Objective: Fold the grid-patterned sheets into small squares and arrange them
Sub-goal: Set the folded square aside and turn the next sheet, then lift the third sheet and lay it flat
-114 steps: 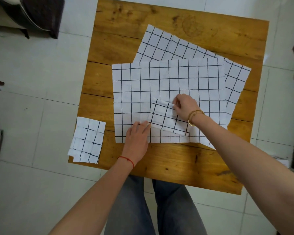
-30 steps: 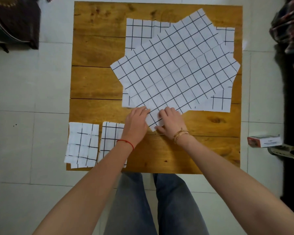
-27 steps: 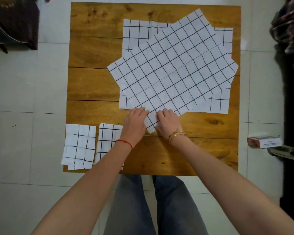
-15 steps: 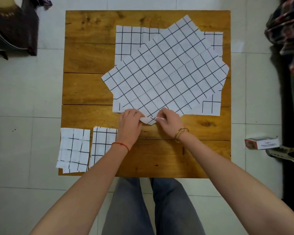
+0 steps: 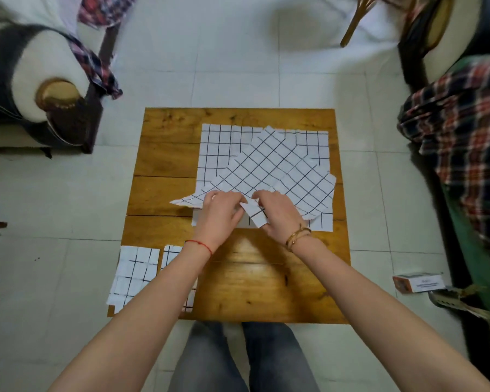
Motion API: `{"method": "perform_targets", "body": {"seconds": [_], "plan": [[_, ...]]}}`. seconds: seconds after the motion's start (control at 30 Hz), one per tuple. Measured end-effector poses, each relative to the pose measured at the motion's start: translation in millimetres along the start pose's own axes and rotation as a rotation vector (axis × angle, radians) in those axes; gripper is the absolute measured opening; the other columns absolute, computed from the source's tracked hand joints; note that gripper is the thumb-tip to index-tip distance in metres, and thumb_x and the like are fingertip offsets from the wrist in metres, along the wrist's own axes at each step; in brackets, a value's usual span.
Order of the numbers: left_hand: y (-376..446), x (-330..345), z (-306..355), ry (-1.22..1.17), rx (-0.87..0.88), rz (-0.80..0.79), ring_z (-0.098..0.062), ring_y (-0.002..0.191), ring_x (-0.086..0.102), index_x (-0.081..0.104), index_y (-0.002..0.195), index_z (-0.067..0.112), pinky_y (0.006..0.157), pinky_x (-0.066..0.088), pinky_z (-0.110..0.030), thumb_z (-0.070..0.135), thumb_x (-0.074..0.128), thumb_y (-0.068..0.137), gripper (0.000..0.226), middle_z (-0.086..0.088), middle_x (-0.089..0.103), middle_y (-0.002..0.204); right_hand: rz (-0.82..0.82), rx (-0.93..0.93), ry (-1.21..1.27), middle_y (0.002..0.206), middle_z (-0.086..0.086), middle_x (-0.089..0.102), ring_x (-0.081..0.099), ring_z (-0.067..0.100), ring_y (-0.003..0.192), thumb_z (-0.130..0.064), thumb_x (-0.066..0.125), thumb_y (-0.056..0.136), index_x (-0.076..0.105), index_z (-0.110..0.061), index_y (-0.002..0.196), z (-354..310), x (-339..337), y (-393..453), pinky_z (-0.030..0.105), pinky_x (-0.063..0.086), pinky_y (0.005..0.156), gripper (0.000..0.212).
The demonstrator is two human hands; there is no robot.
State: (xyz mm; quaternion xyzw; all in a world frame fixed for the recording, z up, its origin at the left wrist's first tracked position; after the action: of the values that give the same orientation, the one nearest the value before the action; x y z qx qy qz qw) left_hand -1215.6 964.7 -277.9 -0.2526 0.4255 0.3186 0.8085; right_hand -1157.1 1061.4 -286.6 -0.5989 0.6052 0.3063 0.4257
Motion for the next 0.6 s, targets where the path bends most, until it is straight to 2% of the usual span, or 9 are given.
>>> {"method": "perform_targets", "body": {"seconds": [0.1, 0.17, 0.37, 0.43, 0.5, 0.6], "plan": [[0, -35, 26, 0.002, 0.042, 0.048, -0.016, 0.093, 0.054, 0.065, 0.103, 0.02, 0.105, 0.029, -0.034, 0.023, 0.055, 0.093, 0.014, 0.007, 0.067, 0.095, 0.047, -0.022, -0.036, 0.101, 0.004, 0.063, 0.051, 0.026, 0.097, -0.003, 0.057, 0.08, 0.057, -0.013, 0.111, -10, -43, 0, 0.034, 0.038, 0.083, 0.032], [0, -57, 41, -0.002, 0.061, 0.073, -0.015, 0.091, 0.053, 0.065, 0.102, 0.019, 0.103, 0.029, -0.033, 0.025, 0.055, 0.094, 0.014, 0.008, 0.066, 0.094, 0.105, -0.007, -0.013, 0.096, 0.005, 0.064, 0.051, 0.025, 0.094, 0.0, 0.052, 0.08, 0.06, -0.013, 0.107, -14, -73, -2, 0.032, 0.036, 0.079, 0.031], [-4, -113, 58, 0.04, 0.067, 0.113, -0.014, 0.081, 0.057, 0.062, 0.086, 0.021, 0.103, 0.032, -0.037, 0.031, 0.061, 0.091, 0.011, 0.009, 0.063, 0.081, 0.2, 0.067, 0.202, 0.075, 0.003, 0.057, 0.046, 0.018, 0.072, -0.01, 0.049, 0.09, 0.062, -0.012, 0.092, -7, -140, -7, 0.028, 0.033, 0.065, 0.013], [-8, -134, 63, 0.051, 0.051, 0.14, -0.013, 0.083, 0.057, 0.064, 0.088, 0.02, 0.102, 0.034, -0.036, 0.033, 0.061, 0.091, 0.013, 0.008, 0.064, 0.082, 0.232, 0.089, 0.288, 0.071, 0.002, 0.058, 0.048, 0.017, 0.067, -0.015, 0.052, 0.093, 0.062, -0.009, 0.086, -3, -164, -10, 0.027, 0.034, 0.061, 0.014], [-10, -152, 67, 0.055, 0.054, 0.16, -0.011, 0.084, 0.058, 0.066, 0.088, 0.023, 0.099, 0.041, -0.038, 0.032, 0.063, 0.089, 0.01, 0.011, 0.064, 0.082, 0.259, 0.116, 0.346, 0.072, 0.008, 0.063, 0.052, 0.021, 0.067, -0.02, 0.056, 0.093, 0.064, -0.003, 0.083, 1, -186, -12, 0.03, 0.035, 0.059, 0.021], [-13, -177, 73, 0.08, 0.077, 0.181, -0.007, 0.081, 0.059, 0.068, 0.087, 0.028, 0.091, 0.048, -0.04, 0.031, 0.065, 0.088, 0.005, 0.016, 0.062, 0.081, 0.264, 0.117, 0.39, 0.08, 0.01, 0.068, 0.058, 0.021, 0.076, -0.021, 0.058, 0.092, 0.068, -0.002, 0.087, -1, -214, -17, 0.03, 0.039, 0.066, 0.022]]}}
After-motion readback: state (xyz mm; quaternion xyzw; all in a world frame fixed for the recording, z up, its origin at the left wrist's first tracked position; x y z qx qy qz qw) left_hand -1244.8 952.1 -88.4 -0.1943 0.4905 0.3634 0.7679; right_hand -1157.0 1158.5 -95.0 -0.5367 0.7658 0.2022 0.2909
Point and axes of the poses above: each hand's wrist, its own y-axis towards the middle knuckle, its own x-axis out of the palm, z = x × y, the point moved 9 cm from there along y, towards the middle knuckle
